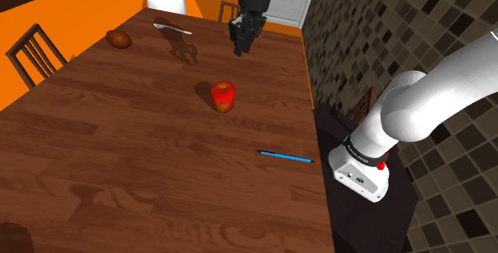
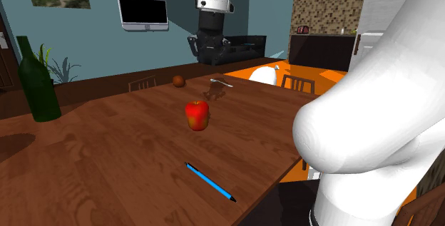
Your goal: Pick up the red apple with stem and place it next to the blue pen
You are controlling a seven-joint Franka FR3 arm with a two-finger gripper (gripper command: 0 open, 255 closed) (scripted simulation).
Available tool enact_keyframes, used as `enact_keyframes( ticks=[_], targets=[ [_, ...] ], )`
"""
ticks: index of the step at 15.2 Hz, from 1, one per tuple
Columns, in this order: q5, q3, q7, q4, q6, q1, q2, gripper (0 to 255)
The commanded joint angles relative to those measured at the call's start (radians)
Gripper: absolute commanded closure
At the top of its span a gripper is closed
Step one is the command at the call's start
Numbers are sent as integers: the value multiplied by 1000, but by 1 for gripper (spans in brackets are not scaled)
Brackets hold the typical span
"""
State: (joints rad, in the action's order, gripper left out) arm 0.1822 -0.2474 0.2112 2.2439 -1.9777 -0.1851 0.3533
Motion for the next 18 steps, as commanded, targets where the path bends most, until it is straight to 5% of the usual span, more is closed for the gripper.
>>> enact_keyframes(
  ticks=[1, 8, 9, 18],
  targets=[
    [0, 0, 0, 0, 0, 0, 0, 255],
    [0, 0, 0, 0, 0, 0, 0, 255],
    [0, 0, 0, 0, 0, 0, 0, 0],
    [-274, -176, 318, -77, -18, -15, -312, 0]
  ],
)
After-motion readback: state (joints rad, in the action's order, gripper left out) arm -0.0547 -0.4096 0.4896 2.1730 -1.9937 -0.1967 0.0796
